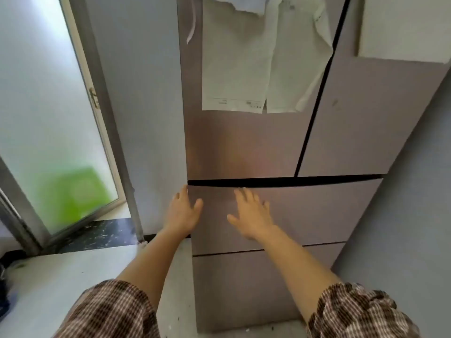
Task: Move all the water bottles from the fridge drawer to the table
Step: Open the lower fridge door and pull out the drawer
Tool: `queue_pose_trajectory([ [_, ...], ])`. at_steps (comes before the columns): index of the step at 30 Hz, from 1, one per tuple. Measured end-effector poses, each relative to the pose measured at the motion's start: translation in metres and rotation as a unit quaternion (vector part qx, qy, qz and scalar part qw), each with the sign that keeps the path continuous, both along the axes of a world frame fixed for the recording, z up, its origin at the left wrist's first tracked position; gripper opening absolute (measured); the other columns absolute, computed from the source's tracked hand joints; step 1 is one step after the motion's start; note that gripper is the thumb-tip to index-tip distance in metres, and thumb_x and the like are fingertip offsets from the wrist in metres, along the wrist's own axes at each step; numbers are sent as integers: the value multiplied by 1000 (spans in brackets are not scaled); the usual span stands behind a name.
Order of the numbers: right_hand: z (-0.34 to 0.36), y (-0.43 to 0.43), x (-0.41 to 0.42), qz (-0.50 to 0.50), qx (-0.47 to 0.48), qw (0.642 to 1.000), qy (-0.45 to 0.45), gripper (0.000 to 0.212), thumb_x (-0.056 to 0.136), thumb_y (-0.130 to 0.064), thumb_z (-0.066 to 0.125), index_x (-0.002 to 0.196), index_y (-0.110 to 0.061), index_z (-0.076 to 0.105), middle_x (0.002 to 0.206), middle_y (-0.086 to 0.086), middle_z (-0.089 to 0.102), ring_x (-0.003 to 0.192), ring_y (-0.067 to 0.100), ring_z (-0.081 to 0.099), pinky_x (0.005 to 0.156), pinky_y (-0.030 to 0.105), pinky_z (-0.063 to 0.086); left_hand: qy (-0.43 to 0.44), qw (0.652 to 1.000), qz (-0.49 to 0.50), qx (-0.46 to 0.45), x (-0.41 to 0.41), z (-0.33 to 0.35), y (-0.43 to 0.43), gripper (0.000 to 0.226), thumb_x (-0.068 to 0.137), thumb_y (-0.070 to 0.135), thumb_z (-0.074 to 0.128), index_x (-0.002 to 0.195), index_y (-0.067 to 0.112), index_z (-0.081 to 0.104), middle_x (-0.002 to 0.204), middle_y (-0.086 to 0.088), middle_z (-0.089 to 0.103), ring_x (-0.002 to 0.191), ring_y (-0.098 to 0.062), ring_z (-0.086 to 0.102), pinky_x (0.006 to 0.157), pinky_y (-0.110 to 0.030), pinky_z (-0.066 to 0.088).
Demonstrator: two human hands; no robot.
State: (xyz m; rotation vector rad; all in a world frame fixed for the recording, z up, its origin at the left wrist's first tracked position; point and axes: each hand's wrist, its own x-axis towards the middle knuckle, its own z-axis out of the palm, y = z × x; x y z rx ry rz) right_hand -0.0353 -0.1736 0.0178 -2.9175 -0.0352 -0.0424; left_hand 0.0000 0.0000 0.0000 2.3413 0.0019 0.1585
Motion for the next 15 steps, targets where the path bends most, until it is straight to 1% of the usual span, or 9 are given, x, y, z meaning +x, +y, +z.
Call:
queue_pose_trajectory([
  [2,-6,5,15,-7,-2,1000,-9,74,97,-41,47,155,-17,6,163,4,1,150,22,2,118,50,10,-1,997,16,-72,17,-6,-1,62,98,36,45,150,15,20,153,-9,32,136,-29,36,108,-43,34],
  [4,-12,6,27,-15,-10,1000,-6,76,97,-39,48,155,-17,4,163,3,0,150,20,-2,119,48,9,-3,991,8,-130,29,-10,-4,58,96,37,48,146,16,28,148,-5,40,135,-26,39,107,-41,36],
  [6,-14,5,38,-19,-24,1000,2,76,97,-38,49,155,-16,4,163,2,2,150,18,-2,118,48,10,-5,983,10,-183,41,-9,-7,53,95,40,50,141,18,36,141,-2,48,131,-24,44,102,-37,38],
  [8,-14,5,44,-19,-39,999,3,77,96,-37,51,154,-15,6,162,1,6,150,18,1,118,49,12,-4,979,19,-204,49,-10,-6,50,96,42,48,139,18,40,137,-1,51,128,-23,46,99,-34,39],
  [10,-15,3,47,-18,-50,999,-1,76,95,-36,52,154,-14,10,160,1,12,149,19,6,117,49,16,6,979,7,-205,56,-16,-4,46,98,40,46,136,16,41,133,-4,53,123,-25,49,95,-35,39],
  [11,-13,3,48,-18,-51,999,-1,75,95,-36,53,154,-14,11,159,2,15,148,20,9,117,50,17,12,979,3,-205,60,-17,-3,44,98,39,45,134,14,42,131,-5,53,119,-25,50,91,-35,40],
  [13,-10,3,49,-19,-44,999,3,74,95,-34,54,153,-14,13,157,1,19,148,20,11,116,52,17,31,981,-2,-191,68,-13,-1,41,98,36,45,129,9,43,124,-9,54,101,-23,53,82,-34,42],
  [15,-8,3,47,-20,-34,999,8,73,94,-33,53,153,-14,15,156,1,21,148,20,12,116,53,17,53,984,-11,-170,70,-7,1,41,98,33,46,127,5,43,108,-9,55,80,-18,52,68,-32,42],
])
